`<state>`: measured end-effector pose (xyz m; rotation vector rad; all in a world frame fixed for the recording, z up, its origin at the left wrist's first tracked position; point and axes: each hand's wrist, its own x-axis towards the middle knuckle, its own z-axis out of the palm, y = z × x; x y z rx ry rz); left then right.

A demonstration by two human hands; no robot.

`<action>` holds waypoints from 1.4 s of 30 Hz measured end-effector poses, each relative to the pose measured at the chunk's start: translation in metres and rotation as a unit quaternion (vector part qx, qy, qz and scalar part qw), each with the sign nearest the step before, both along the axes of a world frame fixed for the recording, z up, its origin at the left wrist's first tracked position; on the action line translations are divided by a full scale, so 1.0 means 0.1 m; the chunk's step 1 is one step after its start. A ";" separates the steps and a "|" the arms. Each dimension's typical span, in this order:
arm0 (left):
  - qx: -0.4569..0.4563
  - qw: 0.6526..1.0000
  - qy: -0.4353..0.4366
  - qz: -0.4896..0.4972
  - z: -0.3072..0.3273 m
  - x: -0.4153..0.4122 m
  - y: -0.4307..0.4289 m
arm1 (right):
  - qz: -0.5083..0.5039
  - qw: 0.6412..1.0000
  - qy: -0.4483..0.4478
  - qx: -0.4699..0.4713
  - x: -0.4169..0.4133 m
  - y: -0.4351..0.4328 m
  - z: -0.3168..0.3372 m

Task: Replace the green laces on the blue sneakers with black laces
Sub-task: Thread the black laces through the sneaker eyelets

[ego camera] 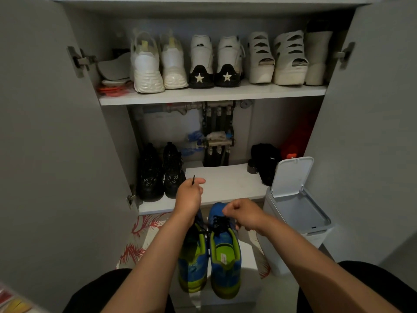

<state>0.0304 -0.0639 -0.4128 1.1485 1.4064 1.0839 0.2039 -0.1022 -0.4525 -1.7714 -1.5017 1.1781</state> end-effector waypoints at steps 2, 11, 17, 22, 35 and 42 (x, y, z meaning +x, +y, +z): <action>0.005 0.993 0.102 -0.051 -0.04 0.01 -0.02 | 0.003 0.999 -0.045 -0.004 0.04 -0.01 -0.06; 0.025 0.859 0.442 -0.259 -0.36 0.04 -0.11 | 0.024 0.987 -0.145 -0.071 0.00 0.00 -0.18; 0.075 0.859 0.430 -0.269 -0.43 0.09 -0.18 | -0.003 0.977 -0.190 -0.096 0.04 0.02 -0.22; 0.100 0.809 0.499 -0.293 -0.47 0.16 -0.21 | -0.053 0.982 -0.137 -0.121 0.09 0.02 -0.27; 0.137 0.775 0.510 -0.347 -0.57 0.26 -0.21 | -0.070 0.977 -0.126 -0.155 0.13 0.04 -0.25; 0.159 0.756 0.532 -0.346 -0.58 0.26 -0.22 | -0.051 0.980 -0.078 -0.177 0.14 0.04 -0.26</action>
